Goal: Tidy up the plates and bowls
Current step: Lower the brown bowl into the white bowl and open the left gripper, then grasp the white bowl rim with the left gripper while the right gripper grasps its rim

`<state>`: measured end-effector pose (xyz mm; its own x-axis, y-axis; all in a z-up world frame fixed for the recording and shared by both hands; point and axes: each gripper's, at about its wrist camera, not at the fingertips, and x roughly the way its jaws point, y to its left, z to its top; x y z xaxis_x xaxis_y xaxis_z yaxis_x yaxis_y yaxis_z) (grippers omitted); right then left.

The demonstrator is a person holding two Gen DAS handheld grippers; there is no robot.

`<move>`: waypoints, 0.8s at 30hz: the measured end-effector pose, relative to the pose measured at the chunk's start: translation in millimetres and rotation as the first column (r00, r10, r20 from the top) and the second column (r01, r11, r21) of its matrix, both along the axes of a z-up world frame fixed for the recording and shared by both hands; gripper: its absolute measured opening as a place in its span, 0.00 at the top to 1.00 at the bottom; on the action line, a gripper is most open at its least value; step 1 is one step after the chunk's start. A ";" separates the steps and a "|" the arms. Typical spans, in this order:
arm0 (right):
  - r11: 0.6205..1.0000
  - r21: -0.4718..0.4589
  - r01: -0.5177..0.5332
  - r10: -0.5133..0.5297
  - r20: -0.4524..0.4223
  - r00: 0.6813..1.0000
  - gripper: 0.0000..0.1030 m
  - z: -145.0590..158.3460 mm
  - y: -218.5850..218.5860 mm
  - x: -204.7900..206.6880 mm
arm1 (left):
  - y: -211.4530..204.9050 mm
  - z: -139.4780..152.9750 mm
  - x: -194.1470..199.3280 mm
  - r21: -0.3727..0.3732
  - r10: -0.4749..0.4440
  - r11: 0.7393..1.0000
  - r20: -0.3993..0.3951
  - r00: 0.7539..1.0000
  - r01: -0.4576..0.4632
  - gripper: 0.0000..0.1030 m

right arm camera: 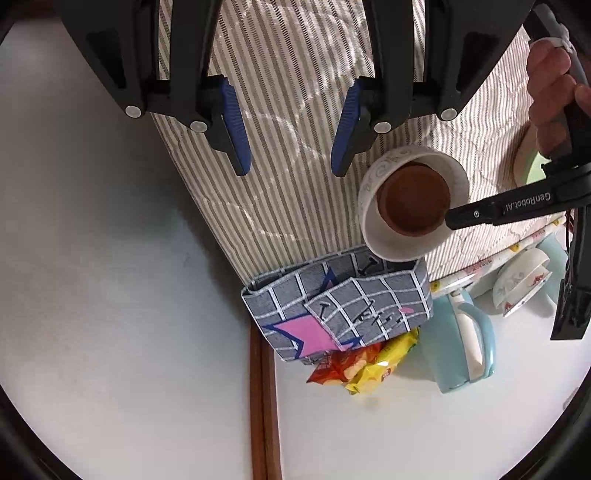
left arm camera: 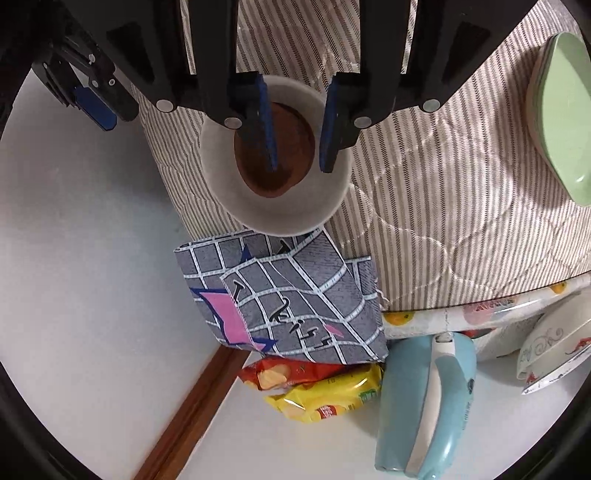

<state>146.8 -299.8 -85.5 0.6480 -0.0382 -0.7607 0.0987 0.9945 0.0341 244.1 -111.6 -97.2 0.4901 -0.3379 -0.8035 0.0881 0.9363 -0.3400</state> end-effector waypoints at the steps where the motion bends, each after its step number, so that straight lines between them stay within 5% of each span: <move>1: 1.000 0.010 -0.006 0.005 0.005 1.000 0.56 3.5 1.3 0.4 | 2.6 1.7 -1.2 -0.001 0.004 1.000 0.001 1.000 -0.004 0.78; 5: 0.998 0.052 -0.026 0.025 0.015 1.000 0.56 11.1 5.7 5.8 | 12.4 5.3 -3.6 0.013 0.026 1.000 0.008 1.000 -0.026 0.70; 24: 0.995 0.039 -0.091 0.094 -0.085 0.992 0.66 -15.9 38.8 60.7 | 20.9 -24.5 12.4 -0.004 0.013 1.000 -0.063 0.998 -0.013 0.69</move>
